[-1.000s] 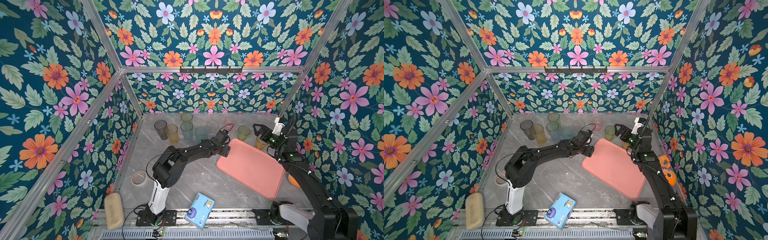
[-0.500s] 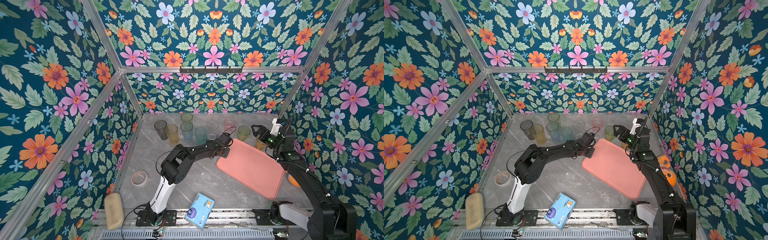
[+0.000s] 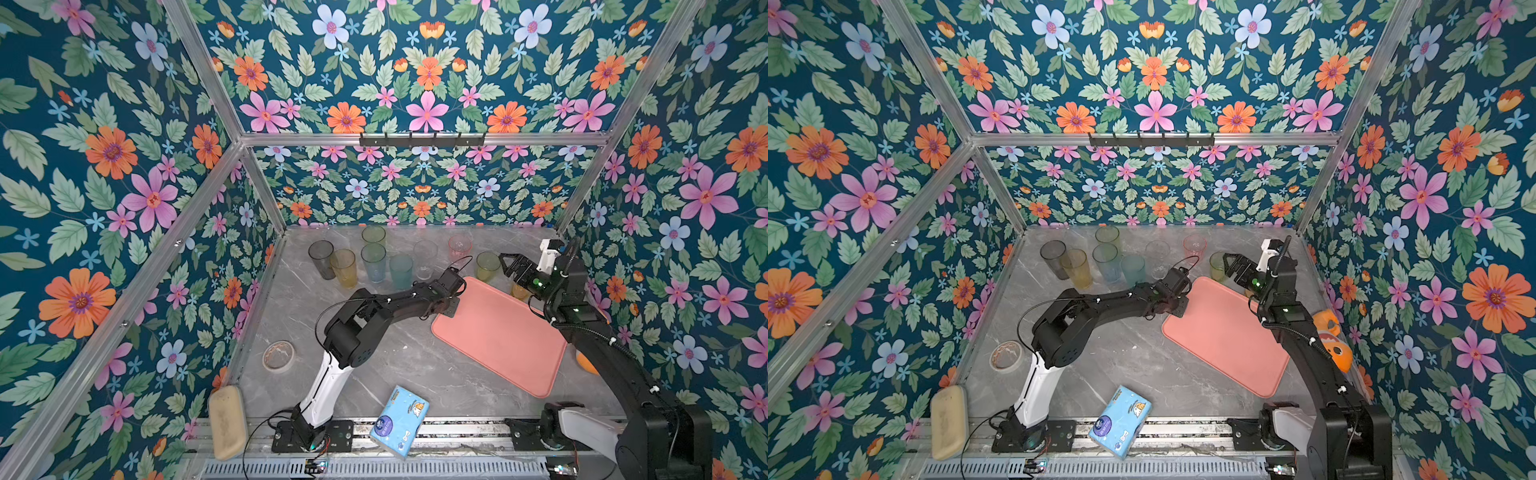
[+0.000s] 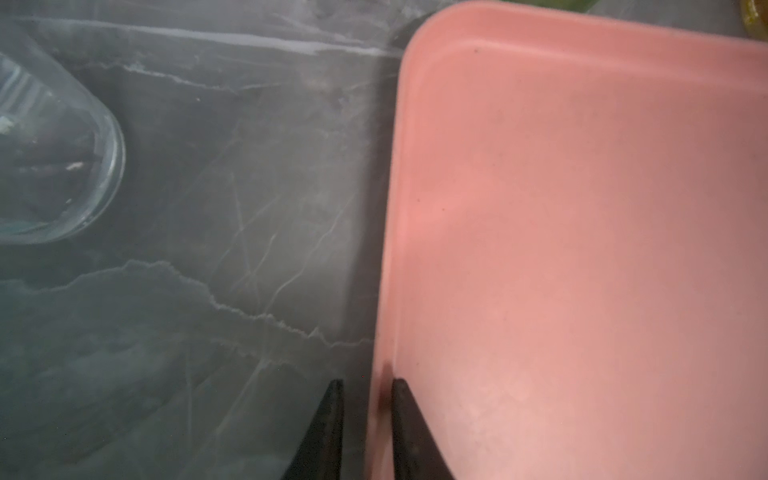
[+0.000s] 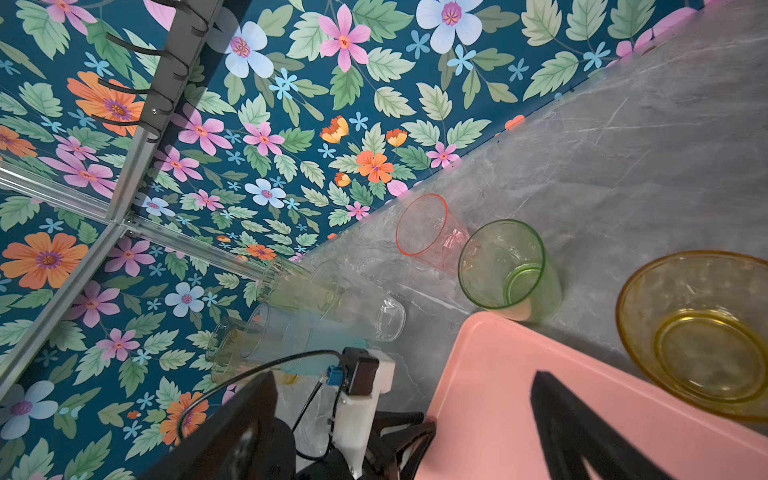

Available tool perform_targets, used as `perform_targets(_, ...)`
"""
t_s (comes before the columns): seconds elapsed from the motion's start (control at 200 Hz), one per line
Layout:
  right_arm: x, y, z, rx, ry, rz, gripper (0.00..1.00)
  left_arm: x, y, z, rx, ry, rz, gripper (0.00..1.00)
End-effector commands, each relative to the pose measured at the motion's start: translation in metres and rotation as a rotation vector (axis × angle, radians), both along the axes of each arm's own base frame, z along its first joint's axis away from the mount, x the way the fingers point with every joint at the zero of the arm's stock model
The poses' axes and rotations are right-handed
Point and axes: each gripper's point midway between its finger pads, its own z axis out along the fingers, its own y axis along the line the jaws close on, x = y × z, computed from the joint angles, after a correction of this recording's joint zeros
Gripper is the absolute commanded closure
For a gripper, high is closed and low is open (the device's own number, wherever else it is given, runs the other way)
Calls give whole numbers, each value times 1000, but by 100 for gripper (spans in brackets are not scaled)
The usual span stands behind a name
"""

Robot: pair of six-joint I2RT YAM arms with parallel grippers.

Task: Place the glasses into the tray

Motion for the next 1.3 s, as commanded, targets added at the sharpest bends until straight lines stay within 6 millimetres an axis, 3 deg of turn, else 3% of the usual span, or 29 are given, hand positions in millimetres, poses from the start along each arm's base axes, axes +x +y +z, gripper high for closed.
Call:
perform_targets(0.0, 2, 2, 6, 8, -23, 7, 3, -7, 11, -7, 18, 29, 31, 82)
perform_targets(0.645, 0, 5, 2, 16, -19, 16, 4, -41, 74, -7, 69, 55, 124, 87)
perform_targets(1.295, 4, 14, 0, 45, -10, 37, 5, -91, 165, -10, 112, 173, 360, 88)
